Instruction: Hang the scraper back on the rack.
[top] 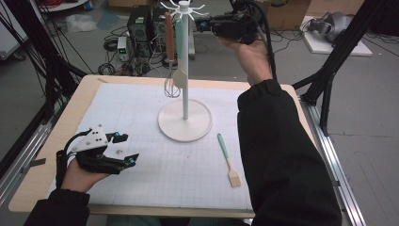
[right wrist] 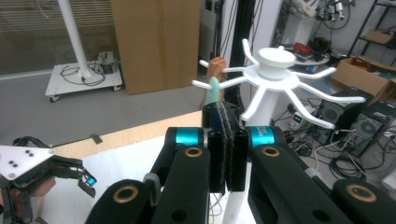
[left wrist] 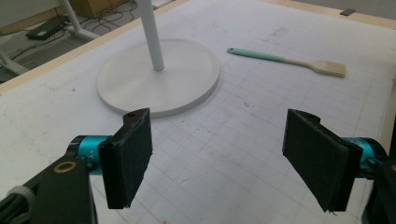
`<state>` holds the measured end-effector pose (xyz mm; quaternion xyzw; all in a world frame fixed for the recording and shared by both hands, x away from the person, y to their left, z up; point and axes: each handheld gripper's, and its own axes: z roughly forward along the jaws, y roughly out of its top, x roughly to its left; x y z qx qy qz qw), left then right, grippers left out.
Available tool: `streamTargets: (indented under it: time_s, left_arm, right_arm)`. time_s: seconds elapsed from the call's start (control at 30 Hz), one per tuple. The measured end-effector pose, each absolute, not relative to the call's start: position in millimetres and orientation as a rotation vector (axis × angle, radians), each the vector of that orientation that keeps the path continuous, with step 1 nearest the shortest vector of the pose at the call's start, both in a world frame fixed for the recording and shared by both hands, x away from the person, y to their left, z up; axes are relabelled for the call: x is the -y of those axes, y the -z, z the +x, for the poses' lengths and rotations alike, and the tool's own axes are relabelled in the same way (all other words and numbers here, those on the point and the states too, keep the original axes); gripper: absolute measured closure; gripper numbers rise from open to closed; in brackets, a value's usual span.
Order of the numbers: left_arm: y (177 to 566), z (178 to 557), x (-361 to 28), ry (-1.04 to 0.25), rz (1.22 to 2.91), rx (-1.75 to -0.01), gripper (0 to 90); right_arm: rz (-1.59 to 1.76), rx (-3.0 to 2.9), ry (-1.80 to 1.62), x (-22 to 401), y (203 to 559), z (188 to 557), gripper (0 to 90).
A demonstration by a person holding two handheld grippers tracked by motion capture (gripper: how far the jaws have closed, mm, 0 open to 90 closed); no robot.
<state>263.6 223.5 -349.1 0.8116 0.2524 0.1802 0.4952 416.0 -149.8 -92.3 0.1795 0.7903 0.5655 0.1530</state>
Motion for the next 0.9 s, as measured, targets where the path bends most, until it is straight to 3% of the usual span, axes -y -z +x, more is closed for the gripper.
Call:
streamTargets:
  time_s: [0.9]
  left_arm:
    - [349, 264, -228, -0.437, 1.963, -0.614, 24.6]
  right_arm:
    - [0.548, -2.253, -1.603, 153, 95, 427, 89.7]
